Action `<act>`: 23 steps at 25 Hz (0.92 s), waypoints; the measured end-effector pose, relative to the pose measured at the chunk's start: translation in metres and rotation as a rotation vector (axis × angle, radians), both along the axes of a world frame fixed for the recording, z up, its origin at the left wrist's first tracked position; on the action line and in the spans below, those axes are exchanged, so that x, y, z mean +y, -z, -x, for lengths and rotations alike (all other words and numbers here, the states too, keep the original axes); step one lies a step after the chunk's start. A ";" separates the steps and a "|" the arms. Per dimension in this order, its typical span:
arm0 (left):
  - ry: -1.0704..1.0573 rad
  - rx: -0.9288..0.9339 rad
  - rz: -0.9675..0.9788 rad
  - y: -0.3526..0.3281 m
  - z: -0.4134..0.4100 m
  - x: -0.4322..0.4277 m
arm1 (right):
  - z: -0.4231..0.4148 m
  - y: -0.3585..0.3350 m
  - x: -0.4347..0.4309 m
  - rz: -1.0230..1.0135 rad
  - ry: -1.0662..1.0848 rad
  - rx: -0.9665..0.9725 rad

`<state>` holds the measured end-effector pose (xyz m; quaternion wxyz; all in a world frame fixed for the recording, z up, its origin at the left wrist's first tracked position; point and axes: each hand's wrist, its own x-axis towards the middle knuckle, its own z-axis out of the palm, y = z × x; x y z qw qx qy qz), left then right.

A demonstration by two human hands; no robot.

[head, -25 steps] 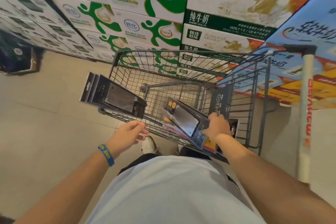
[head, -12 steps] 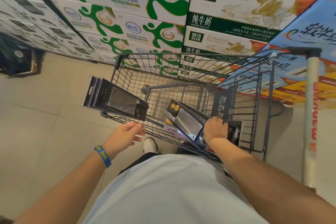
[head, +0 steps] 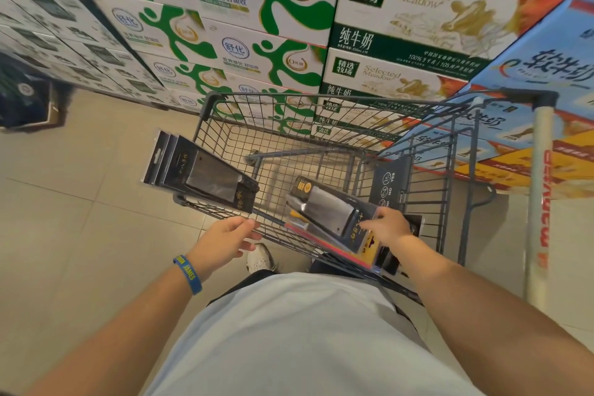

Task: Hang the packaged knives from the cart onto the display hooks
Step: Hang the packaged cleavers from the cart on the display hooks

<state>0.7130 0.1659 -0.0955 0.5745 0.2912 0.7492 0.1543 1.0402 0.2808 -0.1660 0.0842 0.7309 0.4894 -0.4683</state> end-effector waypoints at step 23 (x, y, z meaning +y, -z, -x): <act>0.556 0.303 -0.612 -0.172 0.026 0.148 | 0.086 -0.350 0.094 -1.046 -0.986 0.318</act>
